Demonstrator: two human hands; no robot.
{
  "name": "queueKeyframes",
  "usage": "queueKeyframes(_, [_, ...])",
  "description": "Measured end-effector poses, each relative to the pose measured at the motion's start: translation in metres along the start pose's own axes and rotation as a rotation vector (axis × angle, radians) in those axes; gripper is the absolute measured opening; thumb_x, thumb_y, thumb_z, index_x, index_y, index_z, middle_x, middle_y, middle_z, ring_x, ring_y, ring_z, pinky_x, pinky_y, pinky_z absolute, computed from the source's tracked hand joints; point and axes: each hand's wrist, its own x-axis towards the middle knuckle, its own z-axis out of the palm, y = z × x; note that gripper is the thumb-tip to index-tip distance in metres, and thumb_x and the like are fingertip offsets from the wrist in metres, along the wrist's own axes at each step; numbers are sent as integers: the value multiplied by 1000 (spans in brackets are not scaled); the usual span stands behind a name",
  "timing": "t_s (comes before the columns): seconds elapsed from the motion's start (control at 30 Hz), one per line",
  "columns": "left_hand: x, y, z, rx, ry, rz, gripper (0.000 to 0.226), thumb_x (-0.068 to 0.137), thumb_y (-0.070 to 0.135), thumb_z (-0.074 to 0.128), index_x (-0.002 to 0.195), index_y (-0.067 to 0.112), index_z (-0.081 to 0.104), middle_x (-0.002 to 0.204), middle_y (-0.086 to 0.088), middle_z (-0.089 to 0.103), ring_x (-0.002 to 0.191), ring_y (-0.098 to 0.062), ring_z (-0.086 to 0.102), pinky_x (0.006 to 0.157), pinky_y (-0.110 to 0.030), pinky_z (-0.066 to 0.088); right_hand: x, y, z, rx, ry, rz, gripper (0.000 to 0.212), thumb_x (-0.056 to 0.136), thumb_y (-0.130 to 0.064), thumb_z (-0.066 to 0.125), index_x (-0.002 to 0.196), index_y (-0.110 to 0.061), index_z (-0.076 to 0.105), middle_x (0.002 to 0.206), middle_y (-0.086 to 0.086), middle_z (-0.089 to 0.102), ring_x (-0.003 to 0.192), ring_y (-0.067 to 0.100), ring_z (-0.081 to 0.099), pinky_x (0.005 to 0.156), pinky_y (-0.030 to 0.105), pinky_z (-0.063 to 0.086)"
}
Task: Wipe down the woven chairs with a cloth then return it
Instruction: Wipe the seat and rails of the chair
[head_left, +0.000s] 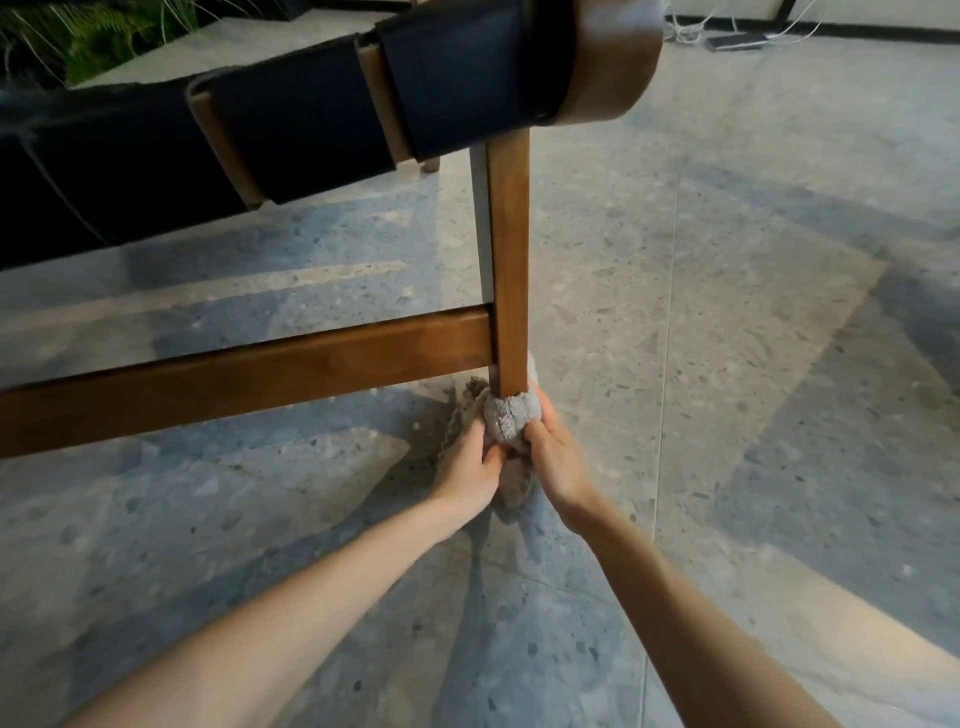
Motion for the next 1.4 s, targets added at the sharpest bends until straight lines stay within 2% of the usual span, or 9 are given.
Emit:
queueKeyframes(0.13, [-3, 1, -2, -76, 57, 16, 35, 96, 11, 48, 130, 18, 50, 126, -4, 60, 119, -21, 54, 102, -38, 43, 0, -4, -1, 11, 16, 42, 53, 97, -4, 33, 141, -32, 43, 118, -5, 64, 100, 0, 62, 87, 22, 50])
queueKeyframes(0.2, [-5, 5, -5, -167, 117, 51, 32, 94, 12, 53, 125, 22, 56, 118, 1, 65, 112, -16, 59, 99, -38, 47, -3, -12, -1, 36, 15, -8, 54, 96, 0, 34, 142, -27, 44, 123, -5, 63, 107, 2, 60, 94, 24, 49])
queueKeyframes(0.3, [-13, 18, -10, -352, 232, 103, 29, 91, 9, 57, 118, 17, 63, 108, 2, 70, 99, -7, 65, 89, -25, 52, -7, -31, 2, 77, 75, -143, 53, 94, 6, 37, 141, -17, 46, 129, 2, 61, 113, 7, 59, 101, 26, 46])
queueKeyframes(0.4, [-24, 32, -15, -461, 297, 128, 17, 89, 0, 58, 103, 7, 65, 98, -8, 71, 84, -6, 66, 72, -14, 51, -13, -45, 9, 41, 200, -253, 54, 87, 4, 45, 134, -22, 55, 105, 2, 71, 86, 15, 62, 80, 28, 51])
queueKeyframes(0.57, [-49, 23, -43, -364, 216, 110, 31, 85, 13, 68, 115, 8, 60, 114, -5, 66, 107, -16, 62, 95, -36, 49, -42, -40, 17, -59, 385, -295, 31, 84, -8, 66, 108, -27, 66, 105, -7, 65, 94, 9, 62, 79, 36, 57])
queueKeyframes(0.67, [-70, 7, -77, -181, 195, 70, 47, 81, 22, 73, 124, 13, 55, 122, -3, 60, 113, -17, 57, 100, -40, 46, -59, -42, 25, -173, 295, -332, 36, 81, -12, 73, 100, -39, 60, 105, -7, 54, 91, 5, 58, 75, 27, 54])
queueKeyframes(0.83, [-108, -10, -157, -6, 223, 103, 35, 75, 27, 78, 104, 28, 58, 106, 9, 65, 100, -9, 62, 85, -29, 50, -66, -67, 65, -331, 105, -440, 41, 73, -21, 82, 93, -46, 56, 99, -12, 50, 85, 6, 57, 69, 13, 48])
queueKeyframes(1.0, [-149, -28, -226, 133, 428, 80, 38, 72, 29, 80, 102, 29, 57, 99, 16, 62, 94, 2, 58, 82, -18, 47, -62, -101, 130, -431, -122, -504, 36, 75, -29, 79, 102, -40, 59, 102, -17, 47, 83, 6, 56, 68, 23, 54])
queueKeyframes(1.4, [-218, -136, -382, -16, 791, -44, 37, 73, 16, 80, 101, 23, 56, 97, 7, 64, 90, -8, 61, 72, -10, 42, -54, -145, 351, -482, -464, -416, 41, 79, -26, 77, 118, -26, 65, 118, -5, 54, 91, 6, 58, 79, 15, 53])
